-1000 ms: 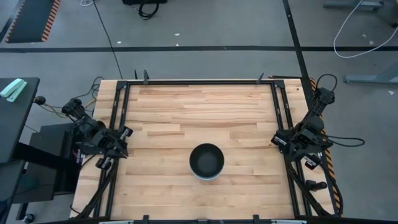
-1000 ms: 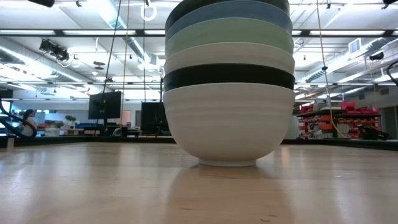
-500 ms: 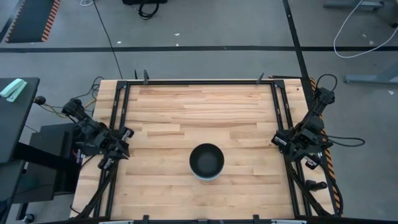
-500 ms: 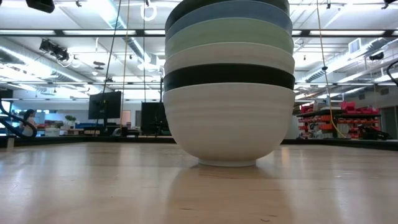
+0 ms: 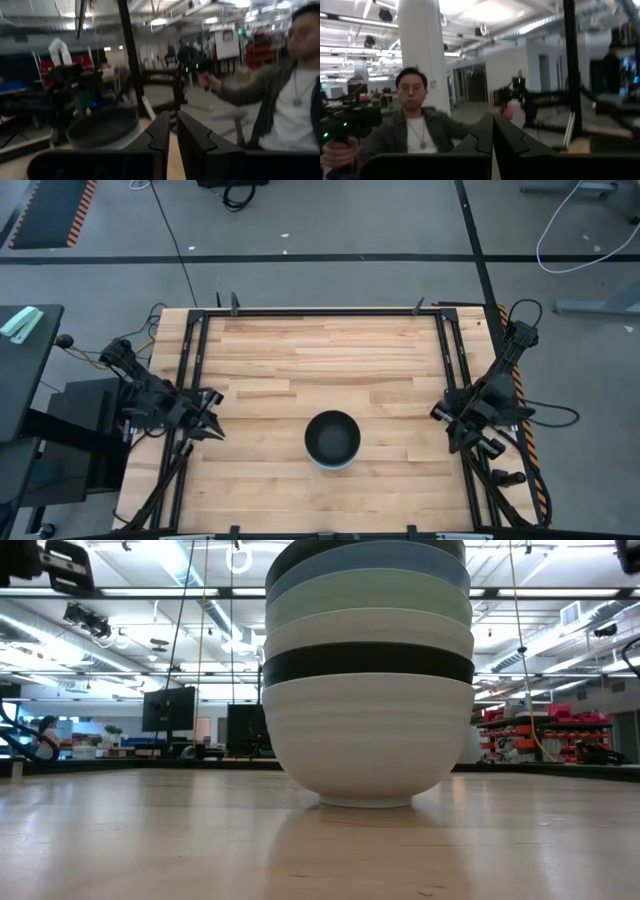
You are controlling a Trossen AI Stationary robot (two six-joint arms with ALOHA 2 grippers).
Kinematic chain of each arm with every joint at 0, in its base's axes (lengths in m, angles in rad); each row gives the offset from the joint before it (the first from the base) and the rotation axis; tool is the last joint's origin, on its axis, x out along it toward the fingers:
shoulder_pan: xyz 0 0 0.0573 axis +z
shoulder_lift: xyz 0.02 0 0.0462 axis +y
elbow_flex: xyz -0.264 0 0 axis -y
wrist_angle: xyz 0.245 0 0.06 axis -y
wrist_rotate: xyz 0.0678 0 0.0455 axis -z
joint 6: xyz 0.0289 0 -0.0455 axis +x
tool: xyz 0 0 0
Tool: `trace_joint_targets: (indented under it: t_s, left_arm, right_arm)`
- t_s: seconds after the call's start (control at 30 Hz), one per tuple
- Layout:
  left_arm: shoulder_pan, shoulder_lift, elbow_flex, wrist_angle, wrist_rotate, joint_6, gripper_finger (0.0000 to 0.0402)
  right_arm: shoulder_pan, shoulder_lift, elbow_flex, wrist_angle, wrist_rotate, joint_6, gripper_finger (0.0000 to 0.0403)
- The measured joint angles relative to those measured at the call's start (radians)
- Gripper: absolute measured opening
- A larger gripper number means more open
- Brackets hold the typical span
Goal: Nest bowls inside each other
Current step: Return to Home Position
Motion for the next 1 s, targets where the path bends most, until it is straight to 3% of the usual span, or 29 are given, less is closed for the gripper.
trace_joint_targets:
  t_s: [0.23,0.8,1.0]
  left_arm:
    - [0.0,0.002,0.0,-0.167,-0.002,-0.002,0.0037]
    - [0.0,0.009,0.0,-0.185,-0.004,-0.006,0.0042]
    - [0.0,0.009,0.0,-0.186,-0.006,0.018,0.0034]
  right_arm:
    - [0.001,0.0,0.0,-0.126,-0.024,0.038,0.0018]
    - [0.0,0.0,0.001,-0.357,-0.046,-0.116,0.0018]
    - [-0.05,0.0,0.001,-0.408,0.009,-0.103,0.0018]
